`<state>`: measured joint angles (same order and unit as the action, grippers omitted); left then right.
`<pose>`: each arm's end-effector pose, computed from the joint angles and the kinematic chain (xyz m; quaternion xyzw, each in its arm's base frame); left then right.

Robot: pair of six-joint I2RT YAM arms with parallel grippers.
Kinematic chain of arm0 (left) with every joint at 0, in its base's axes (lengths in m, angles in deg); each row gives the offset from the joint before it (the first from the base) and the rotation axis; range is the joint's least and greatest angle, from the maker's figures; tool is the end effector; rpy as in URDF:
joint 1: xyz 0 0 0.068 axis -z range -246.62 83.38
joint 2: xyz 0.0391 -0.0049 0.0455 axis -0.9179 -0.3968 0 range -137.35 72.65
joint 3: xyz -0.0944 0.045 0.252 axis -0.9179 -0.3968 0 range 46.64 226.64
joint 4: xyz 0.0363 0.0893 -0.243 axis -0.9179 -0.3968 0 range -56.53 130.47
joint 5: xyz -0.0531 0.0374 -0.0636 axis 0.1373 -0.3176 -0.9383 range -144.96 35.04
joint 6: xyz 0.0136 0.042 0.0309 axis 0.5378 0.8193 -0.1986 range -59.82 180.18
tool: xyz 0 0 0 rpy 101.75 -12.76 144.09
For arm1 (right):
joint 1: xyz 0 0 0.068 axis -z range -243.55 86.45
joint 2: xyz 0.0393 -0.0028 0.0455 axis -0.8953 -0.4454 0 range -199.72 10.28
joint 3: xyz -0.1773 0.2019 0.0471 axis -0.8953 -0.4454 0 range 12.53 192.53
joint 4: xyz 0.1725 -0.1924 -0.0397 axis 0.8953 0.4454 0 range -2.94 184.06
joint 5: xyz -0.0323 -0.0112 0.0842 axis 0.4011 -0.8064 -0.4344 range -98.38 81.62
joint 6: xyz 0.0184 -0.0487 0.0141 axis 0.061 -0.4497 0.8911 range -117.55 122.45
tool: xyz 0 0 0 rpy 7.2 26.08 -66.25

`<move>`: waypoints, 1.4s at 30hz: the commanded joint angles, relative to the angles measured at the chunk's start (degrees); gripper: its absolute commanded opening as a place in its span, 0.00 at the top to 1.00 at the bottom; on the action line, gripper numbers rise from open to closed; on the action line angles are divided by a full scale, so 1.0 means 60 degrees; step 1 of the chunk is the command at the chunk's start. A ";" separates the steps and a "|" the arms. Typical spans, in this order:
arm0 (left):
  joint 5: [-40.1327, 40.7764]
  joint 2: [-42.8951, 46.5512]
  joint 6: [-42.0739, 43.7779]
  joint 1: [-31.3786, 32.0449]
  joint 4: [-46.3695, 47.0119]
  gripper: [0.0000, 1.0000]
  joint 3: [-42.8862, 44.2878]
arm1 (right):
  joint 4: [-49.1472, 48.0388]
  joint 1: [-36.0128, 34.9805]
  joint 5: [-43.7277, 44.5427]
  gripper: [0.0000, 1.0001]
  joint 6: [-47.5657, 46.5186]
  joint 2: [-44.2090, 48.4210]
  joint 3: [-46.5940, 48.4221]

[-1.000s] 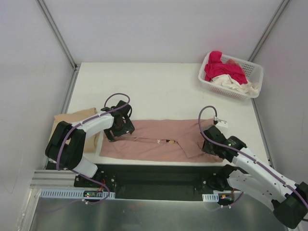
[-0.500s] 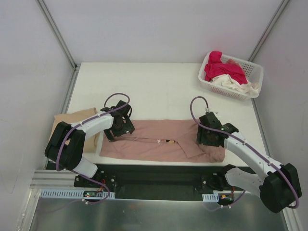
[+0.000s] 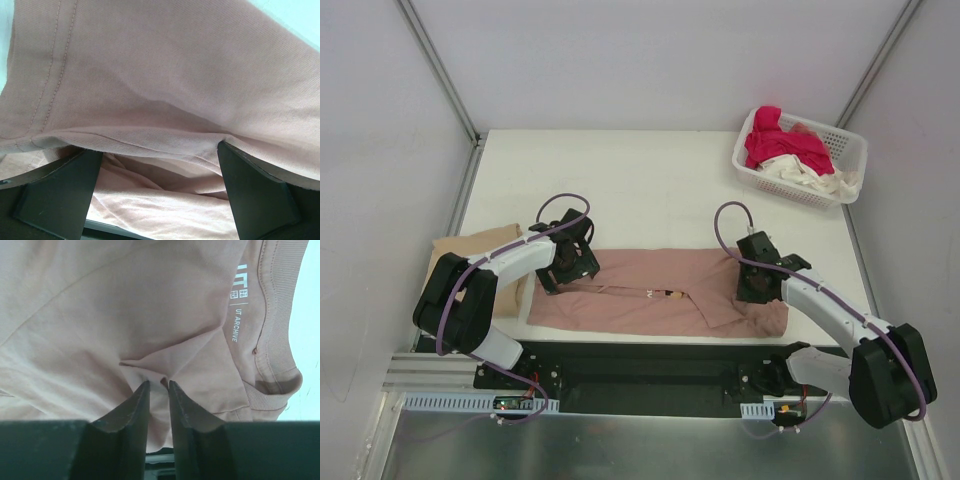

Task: Fold and stack the t-shirts
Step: Fold the other side of the tshirt into a rectangle

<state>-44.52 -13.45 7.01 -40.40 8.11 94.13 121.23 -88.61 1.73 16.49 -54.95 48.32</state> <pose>0.2419 -0.1119 0.1679 -0.2434 0.9516 -0.0361 0.1840 0.1845 0.0793 0.1874 -0.0731 0.9673 -0.0048 0.2430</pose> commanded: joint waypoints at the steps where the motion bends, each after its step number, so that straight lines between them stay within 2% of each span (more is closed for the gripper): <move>1: 0.0135 0.0376 0.0014 0.0025 -0.0173 0.01 -0.0063 | -0.0422 0.0119 0.0088 0.78 -0.0158 -0.0012 -0.0076; 2: 0.0150 0.0420 0.0014 0.0025 -0.0173 0.01 -0.0077 | -0.0538 0.0133 0.0001 0.81 -0.0158 -0.0026 -0.0091; 3: 0.0165 0.0435 0.0014 0.0025 -0.0188 0.01 -0.0092 | -0.0568 0.0148 -0.0044 0.93 -0.0172 -0.0026 -0.0106; 4: 0.0179 0.0464 0.0014 0.0025 -0.0173 0.01 -0.0092 | -0.0612 0.0148 -0.0059 0.99 -0.0086 0.0003 -0.0120; 7: 0.0223 0.0596 -0.0001 0.0025 -0.0173 0.01 -0.0165 | -0.0321 0.0148 0.0407 0.99 0.0222 0.0339 -0.0179; 11: 0.0224 0.0786 -0.0045 0.0025 -0.0188 0.01 -0.0297 | 0.1826 0.0163 0.2280 0.99 0.1639 0.1362 -0.0120; 14: 0.0209 0.0830 -0.0089 0.0025 -0.0144 0.01 -0.0399 | 0.3248 0.0148 0.2694 0.99 0.2534 0.2563 -0.0383; 16: 0.0180 0.0845 -0.0031 0.0025 -0.0144 0.01 -0.0414 | 0.3707 0.0134 0.2535 0.99 0.3080 0.3705 -0.0690; 18: 0.0179 0.0874 -0.0030 0.0025 -0.0129 0.01 -0.0429 | 0.3416 0.0090 0.1366 0.99 0.3732 0.4844 -0.1101; 22: 0.0136 0.0933 0.0116 0.0025 -0.0144 0.01 -0.0312 | 0.3971 0.0090 0.0923 0.99 0.4441 0.5554 -0.1015; 23: 0.0107 0.0947 0.0145 0.0025 -0.0144 0.01 -0.0282 | 0.4262 0.0090 0.0778 0.92 0.4456 0.5598 -0.0840; 25: 0.0033 0.0933 0.0189 0.0025 -0.0144 0.01 -0.0180 | 0.4630 0.0075 0.0936 0.86 0.4719 0.5788 -0.0663; 26: 0.0004 0.0889 0.0204 0.0025 -0.0144 0.01 -0.0136 | 0.4864 0.0089 0.1300 0.66 0.4735 0.5876 -0.0604; 29: -0.0070 0.0845 0.0277 0.0025 -0.0144 0.01 0.0040 | 0.5566 0.0090 0.2076 0.27 0.4809 0.5907 -0.0034; 31: -0.0084 0.0874 0.0292 0.0025 -0.0144 0.01 0.0099 | 0.5715 0.0075 0.2313 0.18 0.4473 0.5833 0.0406; 32: -0.0113 0.0918 0.0321 0.0025 -0.0144 0.01 0.0113 | 0.5498 0.0089 0.2227 0.08 0.4021 0.5760 0.0523; 33: -0.0142 0.0933 0.0350 0.0025 -0.0144 0.01 0.0186 | 0.5293 0.0090 0.2038 0.03 0.3727 0.5731 0.0626; 37: -0.0391 0.0992 0.0584 0.0025 -0.0100 0.01 0.0406 | 0.3259 0.0090 0.0369 0.03 0.2626 0.5176 0.0481; 40: -0.0611 0.0933 0.0804 0.0025 0.0045 0.01 0.0450 | 0.1371 0.0075 -0.0701 0.03 0.2245 0.3962 0.0421; 42: -0.0860 0.0875 0.0906 0.0025 0.0207 0.01 0.0275 | 0.0855 0.0075 -0.0967 0.03 0.2084 0.2615 0.0451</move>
<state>-46.78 -9.37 10.07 -40.40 8.63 95.13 138.70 -88.04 3.31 33.96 -28.83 50.55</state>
